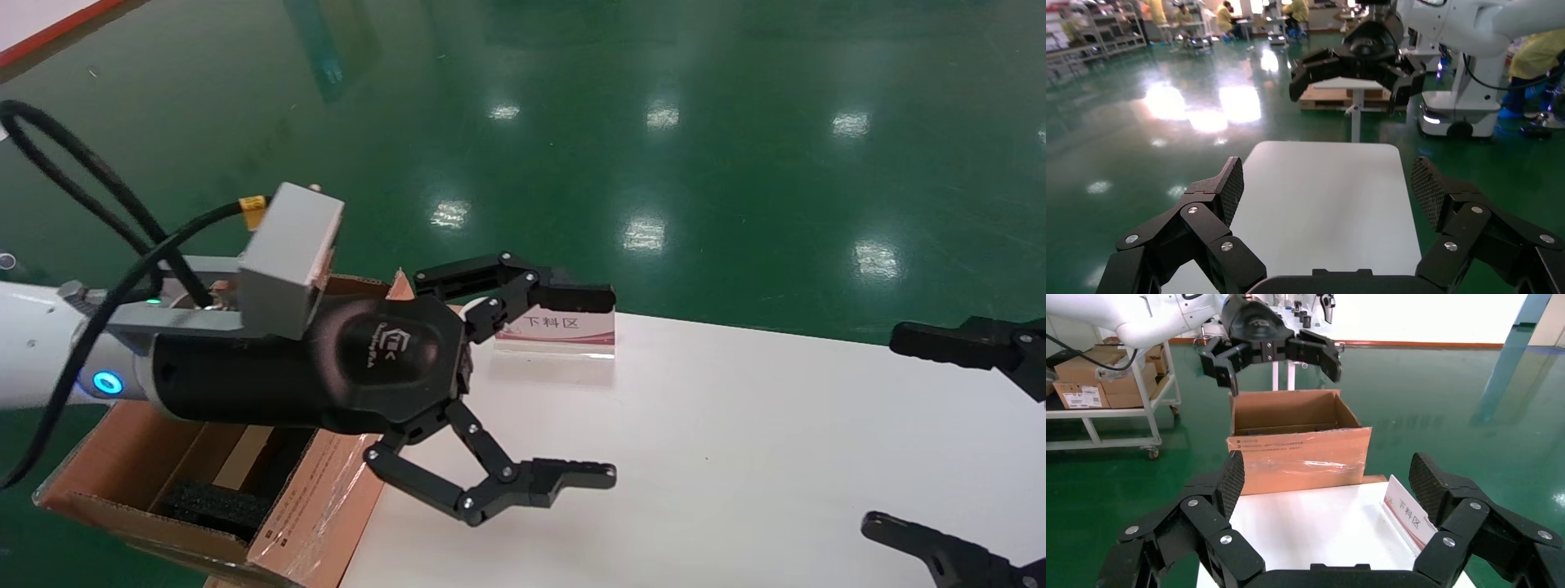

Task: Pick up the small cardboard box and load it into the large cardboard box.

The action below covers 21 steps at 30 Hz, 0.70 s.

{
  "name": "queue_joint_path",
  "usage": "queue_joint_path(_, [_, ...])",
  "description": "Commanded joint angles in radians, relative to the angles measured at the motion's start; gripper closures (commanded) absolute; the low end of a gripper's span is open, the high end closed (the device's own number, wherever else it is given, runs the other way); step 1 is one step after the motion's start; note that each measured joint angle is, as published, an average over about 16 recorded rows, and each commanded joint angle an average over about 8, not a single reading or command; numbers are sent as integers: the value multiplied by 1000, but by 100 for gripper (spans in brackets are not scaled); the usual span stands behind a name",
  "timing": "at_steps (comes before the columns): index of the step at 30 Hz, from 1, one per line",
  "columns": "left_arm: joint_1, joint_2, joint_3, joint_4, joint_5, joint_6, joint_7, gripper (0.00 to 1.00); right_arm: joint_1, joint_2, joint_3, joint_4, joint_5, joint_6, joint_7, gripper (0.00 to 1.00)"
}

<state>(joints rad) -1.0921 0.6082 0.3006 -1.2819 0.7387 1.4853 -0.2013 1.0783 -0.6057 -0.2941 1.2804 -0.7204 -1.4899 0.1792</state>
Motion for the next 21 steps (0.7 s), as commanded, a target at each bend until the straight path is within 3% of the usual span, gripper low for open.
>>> queue_joint_path(1, [27,4,-36,-2,-10,14,15,0,0,0,1,0,0,0,0,0])
queue_joint_path(7, [53,5,-78,-3,-16,22,18,0,-1,-1,3,1,-2,-1,2,0])
queue_joint_path(21, [44,4,-64,-3,-14,19,17,0,-2,-3,8,2,-5,-3,4,0])
